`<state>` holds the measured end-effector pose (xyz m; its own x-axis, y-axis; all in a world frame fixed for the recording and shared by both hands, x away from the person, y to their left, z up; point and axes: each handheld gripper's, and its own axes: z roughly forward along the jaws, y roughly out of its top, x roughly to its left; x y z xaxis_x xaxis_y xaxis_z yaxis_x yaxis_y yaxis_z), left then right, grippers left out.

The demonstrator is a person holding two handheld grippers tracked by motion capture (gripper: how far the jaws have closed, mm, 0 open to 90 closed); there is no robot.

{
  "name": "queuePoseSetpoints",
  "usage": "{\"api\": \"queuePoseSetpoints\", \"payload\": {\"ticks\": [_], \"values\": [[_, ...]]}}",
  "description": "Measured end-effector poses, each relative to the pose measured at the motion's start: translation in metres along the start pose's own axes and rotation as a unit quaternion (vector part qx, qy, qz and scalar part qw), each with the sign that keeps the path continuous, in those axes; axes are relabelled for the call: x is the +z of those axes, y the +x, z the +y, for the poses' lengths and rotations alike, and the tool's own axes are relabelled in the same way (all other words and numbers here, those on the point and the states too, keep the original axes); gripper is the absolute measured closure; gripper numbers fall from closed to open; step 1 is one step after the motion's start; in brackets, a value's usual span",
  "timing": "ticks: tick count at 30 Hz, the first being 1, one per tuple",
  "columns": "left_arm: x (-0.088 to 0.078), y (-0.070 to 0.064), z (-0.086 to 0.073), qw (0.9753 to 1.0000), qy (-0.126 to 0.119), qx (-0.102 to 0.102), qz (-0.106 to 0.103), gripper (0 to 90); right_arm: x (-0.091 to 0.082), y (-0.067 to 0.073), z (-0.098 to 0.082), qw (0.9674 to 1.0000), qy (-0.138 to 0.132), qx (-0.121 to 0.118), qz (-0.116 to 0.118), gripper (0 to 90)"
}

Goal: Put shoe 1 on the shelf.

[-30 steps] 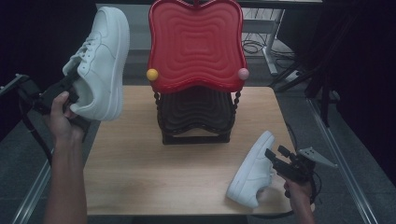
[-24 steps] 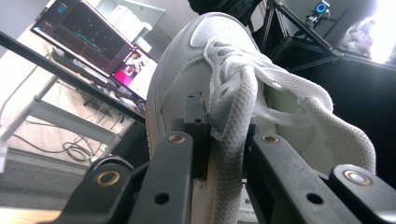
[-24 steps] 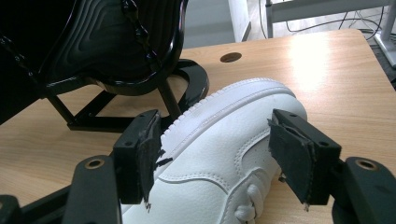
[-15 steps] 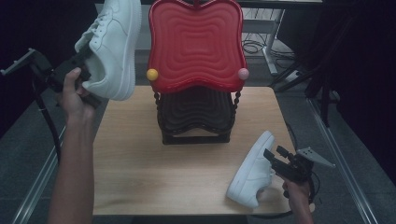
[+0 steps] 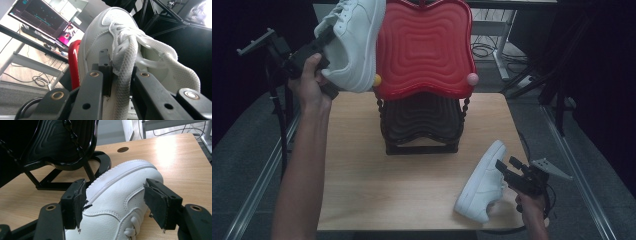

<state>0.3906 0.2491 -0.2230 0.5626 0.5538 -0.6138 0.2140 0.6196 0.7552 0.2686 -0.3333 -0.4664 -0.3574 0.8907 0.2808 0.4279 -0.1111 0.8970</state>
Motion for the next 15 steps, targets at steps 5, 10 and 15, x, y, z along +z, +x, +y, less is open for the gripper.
{"api": "queuePoseSetpoints", "payload": {"ticks": [5,10,15], "values": [[0.015,-0.011,-0.002,1.0,0.001,0.006,0.0,82.0,0.0,-0.001,0.0,1.0,0.001,0.001,0.0,34.0],[0.036,-0.024,-0.014,0.9993,-0.002,0.032,0.018,82.1,-0.001,-0.002,0.0,1.0,-0.001,0.002,0.0,34.0],[0.047,-0.033,-0.017,0.9983,-0.009,0.044,0.037,81.5,-0.002,-0.003,0.0,1.0,-0.003,-0.001,-0.001,34.0]]}}
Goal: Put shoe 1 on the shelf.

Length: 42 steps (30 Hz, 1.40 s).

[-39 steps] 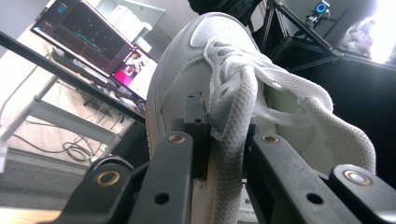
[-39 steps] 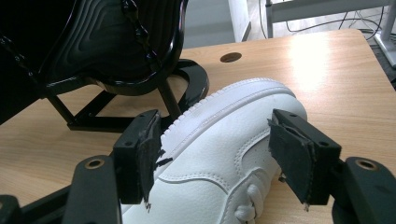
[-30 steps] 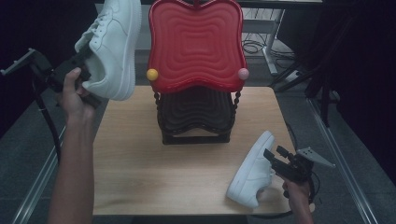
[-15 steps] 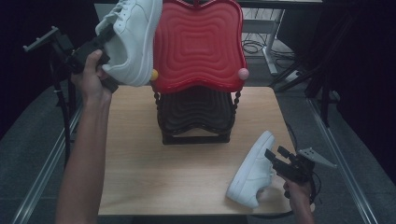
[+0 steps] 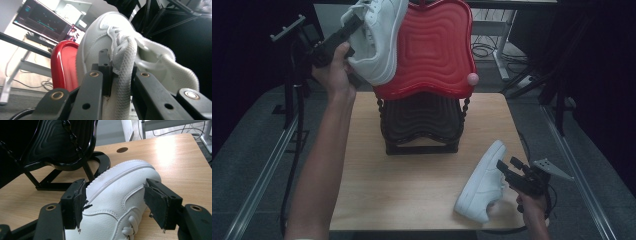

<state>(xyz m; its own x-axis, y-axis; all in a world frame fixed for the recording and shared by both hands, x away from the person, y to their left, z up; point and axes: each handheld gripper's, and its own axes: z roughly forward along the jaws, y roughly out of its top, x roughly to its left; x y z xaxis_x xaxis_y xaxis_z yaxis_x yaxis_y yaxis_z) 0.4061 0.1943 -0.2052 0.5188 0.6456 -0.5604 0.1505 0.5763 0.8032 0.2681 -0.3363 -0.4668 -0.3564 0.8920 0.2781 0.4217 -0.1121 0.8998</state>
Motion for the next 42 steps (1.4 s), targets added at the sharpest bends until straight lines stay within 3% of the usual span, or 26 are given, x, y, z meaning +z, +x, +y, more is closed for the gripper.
{"api": "queuePoseSetpoints", "payload": {"ticks": [6,9,15,19,27,33,36,38,39,42], "values": [[0.008,-0.006,0.001,1.0,-0.007,-0.001,-0.004,81.7,-0.002,-0.002,0.001,1.0,0.0,0.004,0.002,34.0],[0.015,-0.012,-0.004,0.9999,-0.011,0.001,0.005,81.7,-0.003,-0.004,0.001,1.0,-0.002,0.007,-0.001,34.0],[0.025,-0.011,-0.012,0.9997,-0.012,-0.009,0.019,81.6,-0.004,-0.005,0.002,1.0,-0.005,0.005,-0.001,34.0],[0.031,-0.01,-0.022,0.9987,-0.021,0.004,0.046,81.5,-0.005,-0.007,0.002,1.0,-0.005,0.007,-0.002,34.0],[0.04,-0.012,-0.035,0.9967,-0.026,0.026,0.073,81.1,-0.006,-0.008,0.001,0.9999,-0.007,0.01,-0.004,34.0],[0.044,-0.012,-0.04,0.9936,-0.017,0.045,0.102,79.1,-0.007,-0.009,0.001,0.9999,-0.006,0.009,-0.005,34.0],[0.045,-0.013,-0.04,0.9927,-0.011,0.054,0.107,76.5,-0.007,-0.009,0.002,0.9999,-0.008,0.009,-0.006,34.0],[0.047,-0.015,-0.04,0.9911,0.004,0.077,0.109,75.1,-0.008,-0.009,0.002,0.9999,-0.008,0.01,-0.005,34.0],[0.049,-0.02,-0.041,0.9902,0.01,0.089,0.107,70.4,-0.008,-0.009,0.002,0.9999,-0.009,0.01,-0.007,34.0],[0.05,-0.024,-0.041,0.9893,0.017,0.096,0.108,56.9,-0.009,-0.01,0.003,0.9999,-0.01,0.012,-0.007,34.0]]}}
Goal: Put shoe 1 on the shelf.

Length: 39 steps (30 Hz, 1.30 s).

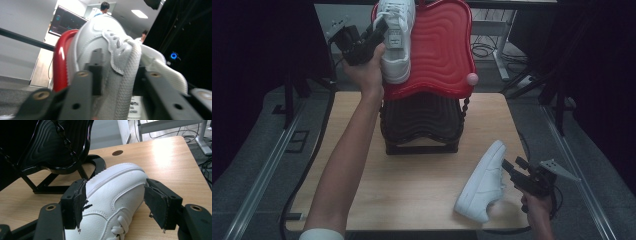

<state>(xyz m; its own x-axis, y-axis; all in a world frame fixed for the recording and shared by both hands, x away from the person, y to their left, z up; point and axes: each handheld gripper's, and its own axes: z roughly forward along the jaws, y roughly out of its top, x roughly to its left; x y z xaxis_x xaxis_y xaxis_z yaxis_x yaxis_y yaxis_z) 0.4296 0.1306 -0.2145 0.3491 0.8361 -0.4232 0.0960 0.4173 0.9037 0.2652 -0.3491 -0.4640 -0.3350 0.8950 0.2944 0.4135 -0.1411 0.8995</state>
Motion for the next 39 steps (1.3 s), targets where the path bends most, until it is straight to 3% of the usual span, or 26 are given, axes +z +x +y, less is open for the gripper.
{"api": "queuePoseSetpoints", "payload": {"ticks": [2,3,5,7,14,15,20,21,23,32,39], "values": [[0.0,0.0,0.002,0.9999,0.009,-0.006,-0.001,48.1,-0.001,0.0,0.0,1.0,-0.001,-0.004,-0.001,34.0],[0.0,0.002,0.003,0.9999,0.01,-0.011,-0.001,48.1,-0.001,0.0,0.0,1.0,-0.002,-0.003,0.0,34.0],[-0.001,0.004,0.005,0.9997,0.014,-0.018,-0.005,34.6,-0.001,0.0,0.0,1.0,-0.001,-0.005,0.0,33.9],[-0.004,0.008,0.009,0.9993,0.014,-0.027,-0.02,30.1,0.0,0.0,0.0,1.0,-0.001,-0.002,0.0,33.9],[-0.02,0.014,0.017,0.9977,0.001,-0.031,-0.06,27.0,0.001,0.001,0.0,1.0,0.0,-0.002,-0.001,34.0],[-0.026,0.017,0.019,0.9965,0.005,-0.034,-0.076,27.0,0.001,0.001,0.0,1.0,0.0,-0.002,0.001,34.0],[-0.041,0.026,0.022,0.9942,0.013,-0.041,-0.099,27.1,0.001,0.003,0.0,1.0,0.002,-0.004,0.001,34.0],[-0.048,0.032,0.022,0.9925,0.019,-0.047,-0.111,27.2,0.0,0.004,0.0,1.0,0.002,-0.006,0.001,34.1],[-0.055,0.037,0.021,0.9914,0.025,-0.05,-0.118,27.1,0.0,0.004,-0.001,1.0,0.004,-0.004,0.001,34.2],[-0.082,0.059,0.012,0.9907,0.04,-0.046,-0.121,27.4,0.001,0.006,-0.003,0.9998,0.017,-0.011,0.002,36.4],[-0.096,0.078,0.002,0.991,0.053,-0.049,-0.112,27.4,-0.001,0.006,-0.007,0.9991,0.034,-0.025,0.003,45.6]]}}
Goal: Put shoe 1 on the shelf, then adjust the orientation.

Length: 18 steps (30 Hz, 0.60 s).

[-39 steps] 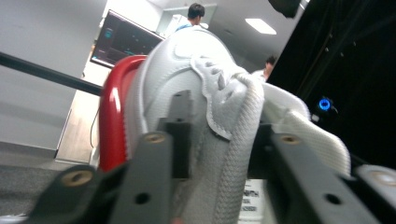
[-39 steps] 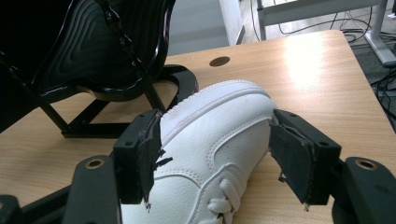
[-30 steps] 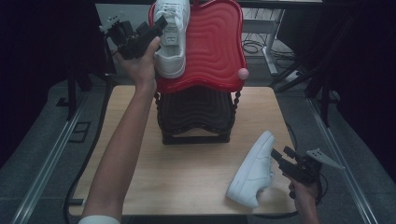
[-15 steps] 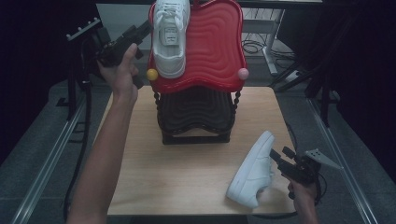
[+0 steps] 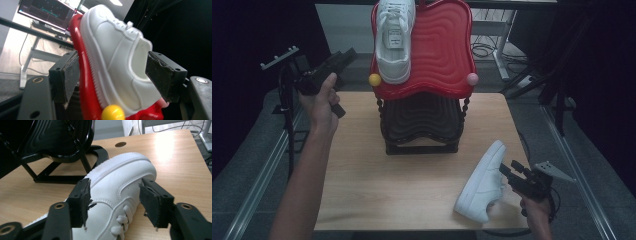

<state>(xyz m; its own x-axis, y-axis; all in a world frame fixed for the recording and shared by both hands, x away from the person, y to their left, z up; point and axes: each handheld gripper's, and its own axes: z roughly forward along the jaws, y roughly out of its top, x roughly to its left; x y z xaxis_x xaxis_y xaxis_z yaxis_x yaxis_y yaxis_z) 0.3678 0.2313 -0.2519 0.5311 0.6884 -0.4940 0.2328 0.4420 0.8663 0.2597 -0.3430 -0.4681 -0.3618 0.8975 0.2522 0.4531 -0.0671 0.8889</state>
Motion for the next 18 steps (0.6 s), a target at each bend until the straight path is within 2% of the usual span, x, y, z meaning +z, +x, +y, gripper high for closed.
{"api": "queuePoseSetpoints", "payload": {"ticks": [2,4,5,7,9,10,13,14,18], "values": [[-0.002,0.004,-0.002,1.0,0.003,-0.001,0.003,27.4,0.0,0.0,-0.001,1.0,0.001,0.001,-0.002,48.2],[-0.005,0.01,-0.004,0.9999,0.005,-0.004,0.009,27.4,-0.005,-0.001,-0.004,0.9999,0.013,-0.009,-0.002,58.0],[-0.005,0.01,-0.004,0.9999,0.005,-0.004,0.009,27.4,-0.005,-0.001,-0.004,0.9999,0.013,-0.009,-0.002,58.0],[-0.006,0.014,-0.005,0.9999,0.006,-0.005,0.013,27.5,-0.007,-0.003,-0.008,0.9995,0.029,-0.015,0.006,69.5],[-0.007,0.015,-0.006,0.9999,0.008,-0.005,0.014,27.5,-0.008,-0.004,-0.01,0.9991,0.036,-0.019,0.01,72.6],[-0.007,0.016,-0.007,0.9998,0.011,-0.005,0.014,27.6,-0.01,-0.003,-0.014,0.9984,0.047,-0.03,0.01,79.6],[-0.007,0.018,-0.008,0.9998,0.014,-0.009,0.013,27.5,-0.01,-0.001,-0.019,0.997,0.062,-0.043,0.016,83.5],[-0.009,0.019,-0.009,0.9997,0.016,-0.009,0.016,27.5,-0.011,0.003,-0.024,0.9951,0.077,-0.059,0.021,86.6],[-0.012,0.021,-0.007,0.9997,0.012,-0.009,0.022,27.6,-0.012,0.01,-0.027,0.9936,0.081,-0.075,0.023,88.5]]}}
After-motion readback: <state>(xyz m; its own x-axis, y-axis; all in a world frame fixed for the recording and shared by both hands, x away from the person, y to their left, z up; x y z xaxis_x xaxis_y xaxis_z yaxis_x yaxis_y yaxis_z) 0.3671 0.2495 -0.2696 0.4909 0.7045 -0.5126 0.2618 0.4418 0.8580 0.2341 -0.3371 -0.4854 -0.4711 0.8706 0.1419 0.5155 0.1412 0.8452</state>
